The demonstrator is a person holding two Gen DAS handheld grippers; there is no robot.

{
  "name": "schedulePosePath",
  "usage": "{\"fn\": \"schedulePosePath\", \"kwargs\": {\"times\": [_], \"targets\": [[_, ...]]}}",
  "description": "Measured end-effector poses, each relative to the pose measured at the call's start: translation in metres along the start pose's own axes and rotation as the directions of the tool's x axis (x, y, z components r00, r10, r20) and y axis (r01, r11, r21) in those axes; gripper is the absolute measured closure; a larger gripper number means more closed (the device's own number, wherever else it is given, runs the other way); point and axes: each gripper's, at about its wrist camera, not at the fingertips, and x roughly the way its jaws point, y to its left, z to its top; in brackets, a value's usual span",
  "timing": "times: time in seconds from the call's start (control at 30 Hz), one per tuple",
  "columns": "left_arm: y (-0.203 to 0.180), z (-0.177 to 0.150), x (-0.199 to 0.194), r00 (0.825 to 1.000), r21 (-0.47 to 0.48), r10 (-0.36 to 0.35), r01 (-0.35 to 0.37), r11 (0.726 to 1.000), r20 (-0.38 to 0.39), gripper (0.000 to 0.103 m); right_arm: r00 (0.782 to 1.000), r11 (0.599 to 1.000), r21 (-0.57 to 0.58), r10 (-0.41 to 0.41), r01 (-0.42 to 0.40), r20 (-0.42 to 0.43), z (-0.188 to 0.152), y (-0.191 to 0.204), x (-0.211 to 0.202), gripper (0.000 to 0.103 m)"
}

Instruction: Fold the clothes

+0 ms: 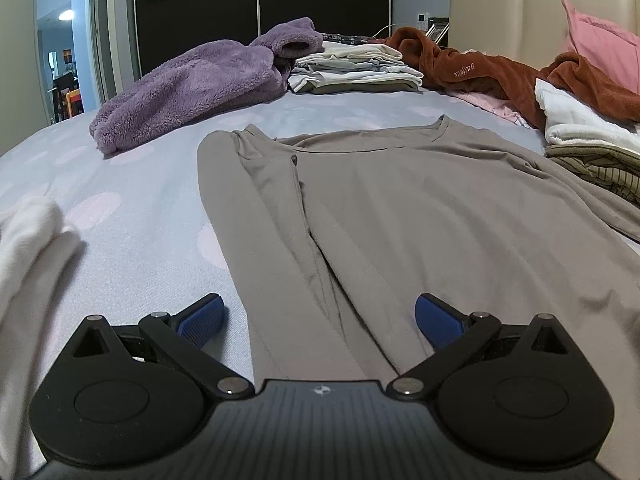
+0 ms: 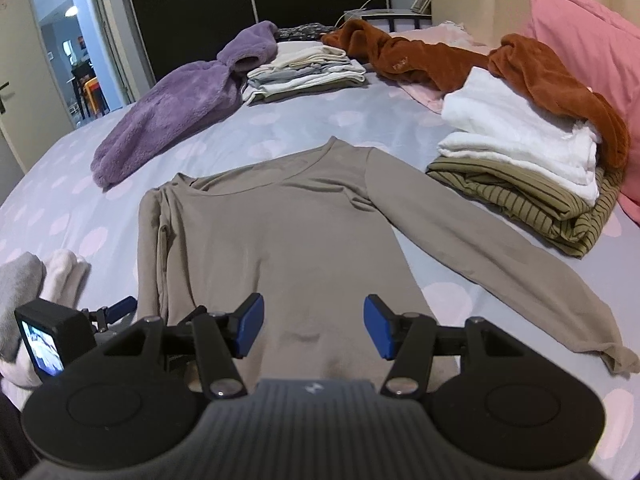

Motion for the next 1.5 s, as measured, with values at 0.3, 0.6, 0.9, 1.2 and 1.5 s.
{"fn": "schedulePosePath", "kwargs": {"times": [0.3, 0.6, 0.9, 1.2, 1.5], "targets": [[0.0, 0.0, 0.0, 1.0, 0.002, -0.001, 0.001, 1.0, 0.0, 0.0, 1.0, 0.993, -0.116, 0.007, -0.008, -0.013, -0.006, 0.026, 0.0, 0.044], [0.001, -0.002, 0.0, 1.0, -0.001, -0.002, 0.002, 1.0, 0.005, 0.0, 0.999, 0.988, -0.151, -0.005, -0.001, -0.04, -0.001, 0.047, 0.007, 0.044], [0.0, -0.002, -0.001, 1.0, 0.001, 0.002, -0.002, 1.0, 0.004, 0.0, 0.997, 0.98, -0.191, 0.04, -0.053, -0.072, -0.004, 0.082, 0.03, 0.044], [0.0, -0.003, -0.001, 1.0, 0.002, 0.0, -0.001, 1.0, 0.007, 0.0, 0.998, 0.976, -0.209, 0.048, -0.056, -0.045, 0.003, 0.093, 0.012, 0.044], [0.0, -0.003, -0.002, 1.0, 0.001, 0.001, -0.001, 1.0, 0.008, 0.0, 0.999, 0.98, -0.197, 0.012, -0.019, -0.035, 0.012, 0.08, 0.003, 0.044]]}}
